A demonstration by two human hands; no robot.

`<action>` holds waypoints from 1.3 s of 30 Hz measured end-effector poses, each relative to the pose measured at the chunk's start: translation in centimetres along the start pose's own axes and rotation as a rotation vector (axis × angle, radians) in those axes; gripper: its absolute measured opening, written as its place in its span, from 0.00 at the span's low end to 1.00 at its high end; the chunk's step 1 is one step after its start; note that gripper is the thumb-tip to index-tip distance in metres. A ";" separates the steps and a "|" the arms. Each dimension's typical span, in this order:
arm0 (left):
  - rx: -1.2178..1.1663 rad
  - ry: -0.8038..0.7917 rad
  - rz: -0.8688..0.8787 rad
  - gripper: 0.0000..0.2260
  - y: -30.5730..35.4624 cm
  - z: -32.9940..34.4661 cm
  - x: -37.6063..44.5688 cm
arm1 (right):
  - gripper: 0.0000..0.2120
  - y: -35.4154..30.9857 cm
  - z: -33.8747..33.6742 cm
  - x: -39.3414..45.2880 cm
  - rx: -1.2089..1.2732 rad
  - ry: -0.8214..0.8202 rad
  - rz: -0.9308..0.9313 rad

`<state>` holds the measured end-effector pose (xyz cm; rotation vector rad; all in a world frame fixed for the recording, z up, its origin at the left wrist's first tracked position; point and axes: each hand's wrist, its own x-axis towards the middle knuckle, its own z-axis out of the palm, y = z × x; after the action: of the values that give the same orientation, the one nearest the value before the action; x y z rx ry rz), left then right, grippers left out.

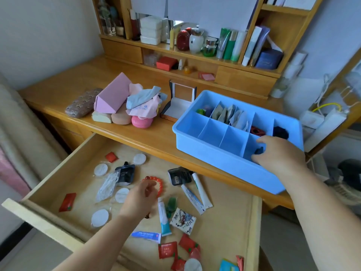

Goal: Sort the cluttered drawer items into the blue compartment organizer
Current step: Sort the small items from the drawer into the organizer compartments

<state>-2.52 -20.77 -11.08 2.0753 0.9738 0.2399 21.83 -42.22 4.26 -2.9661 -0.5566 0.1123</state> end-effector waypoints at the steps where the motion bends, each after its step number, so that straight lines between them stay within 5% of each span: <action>1: 0.064 -0.022 0.086 0.09 0.7 0.4 0.8 | 0.27 0.2 0.2 -0.2 0.072 0.015 0.003; 5: 0.455 -0.186 0.416 0.20 3.6 3.0 4.7 | 0.22 1.3 0.6 -1.0 0.274 0.108 -0.014; 9: 0.838 -0.329 0.416 0.33 4.5 6.1 7.6 | 0.13 1.9 1.0 -1.0 0.308 0.122 -0.043; 12: 0.951 -0.289 0.390 0.28 4.0 7.1 8.2 | 0.09 1.7 1.5 -1.0 0.364 0.114 -0.033; 15: 0.833 -0.205 0.365 0.16 4.0 6.9 8.5 | 0.10 1.8 1.7 -0.9 0.409 0.124 -0.011; 18: 0.764 -0.140 0.357 0.16 4.5 4.8 7.3 | 0.12 2.0 1.6 -0.8 0.431 0.125 -0.003; 23: 0.648 -0.292 0.839 0.16 7.5 -0.3 0.1 | 0.14 2.1 1.6 -0.7 0.442 0.119 -0.007; 26: 0.326 -0.131 0.994 0.12 13.2 -2.0 -3.0 | 0.15 2.0 1.5 -0.7 0.467 0.104 -0.009; 31: -0.172 -0.001 0.656 0.07 23.9 -0.2 -2.0 | 0.16 2.0 1.1 -0.8 0.545 0.074 -0.028; 39: 0.434 -0.255 0.396 0.17 27.3 5.5 3.1 | 0.20 1.9 0.8 -0.7 0.571 0.112 -0.027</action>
<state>17.45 -31.96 5.09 2.6130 0.4807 -0.0441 21.76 -44.13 3.26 -2.3932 -0.4554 0.0848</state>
